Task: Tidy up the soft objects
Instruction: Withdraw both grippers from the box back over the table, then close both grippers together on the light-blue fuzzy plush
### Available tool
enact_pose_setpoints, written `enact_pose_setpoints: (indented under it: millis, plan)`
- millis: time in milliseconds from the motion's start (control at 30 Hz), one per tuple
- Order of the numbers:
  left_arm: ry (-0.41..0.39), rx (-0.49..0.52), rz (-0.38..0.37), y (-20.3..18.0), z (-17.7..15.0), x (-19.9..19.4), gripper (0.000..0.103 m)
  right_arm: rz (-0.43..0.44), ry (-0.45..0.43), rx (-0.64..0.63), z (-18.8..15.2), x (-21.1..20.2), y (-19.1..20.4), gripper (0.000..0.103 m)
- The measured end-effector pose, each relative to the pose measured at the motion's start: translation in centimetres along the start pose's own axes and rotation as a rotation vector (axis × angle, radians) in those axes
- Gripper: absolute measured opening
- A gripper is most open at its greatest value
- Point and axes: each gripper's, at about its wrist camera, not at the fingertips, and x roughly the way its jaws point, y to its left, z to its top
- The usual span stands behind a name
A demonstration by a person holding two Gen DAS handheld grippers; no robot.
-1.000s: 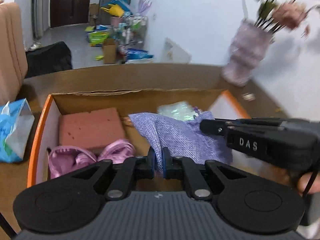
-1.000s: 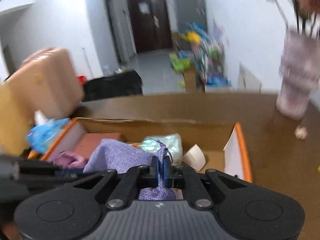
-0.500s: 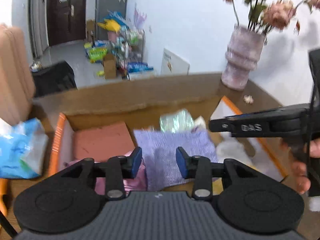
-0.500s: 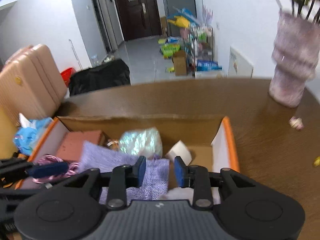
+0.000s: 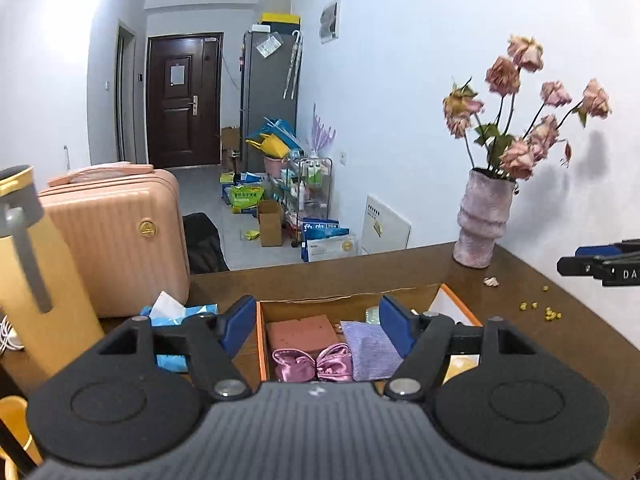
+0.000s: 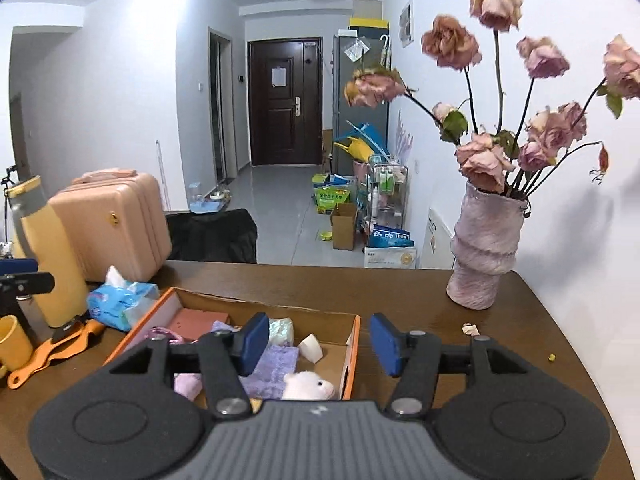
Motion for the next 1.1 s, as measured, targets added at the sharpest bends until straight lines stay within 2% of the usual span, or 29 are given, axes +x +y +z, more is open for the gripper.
enact_pose_setpoints:
  millis: [100,167,267,400,533,633,700,833,933,1100]
  plan:
    - [-0.025,0.012,0.007,-0.7,0.0,-2.1,0.072,0.002,-0.016,-0.012,-0.4,-2.0,0.9,0.055]
    - [-0.054,0.02,0.014,-1.1,-0.3,-3.5,0.078,0.009,-0.038,-0.023,-0.8,-3.3,1.6,0.057]
    - [-0.103,0.013,0.012,-1.1,-3.3,-5.8,0.085,0.037,-0.105,-0.026,-2.6,-5.8,2.4,0.067]
    - [-0.082,0.032,0.035,-1.7,-9.9,-7.9,0.086,0.082,-0.157,-0.068,-8.3,-8.7,3.8,0.071]
    - [-0.078,0.011,0.019,-2.2,-16.2,-10.4,0.09,0.114,-0.152,-0.087,-14.9,-11.2,5.4,0.074]
    - [-0.033,-0.041,0.036,-2.4,-20.1,-11.6,0.09,0.14,-0.128,-0.059,-19.4,-12.2,6.4,0.075]
    - [0.002,-0.076,0.036,-2.2,-21.5,-12.1,0.09,0.15,-0.102,-0.04,-21.7,-12.6,7.0,0.075]
    - [0.031,-0.082,0.04,-1.8,-22.1,-12.3,0.09,0.208,-0.063,0.048,-24.6,-12.8,6.8,0.077]
    - [0.018,-0.075,0.032,-2.4,-21.4,-11.6,0.09,0.181,-0.051,0.033,-24.6,-12.2,6.8,0.077]
    - [0.04,-0.08,-0.055,-4.1,-20.1,-8.2,0.088,0.206,-0.029,0.124,-24.3,-9.5,5.2,0.075]
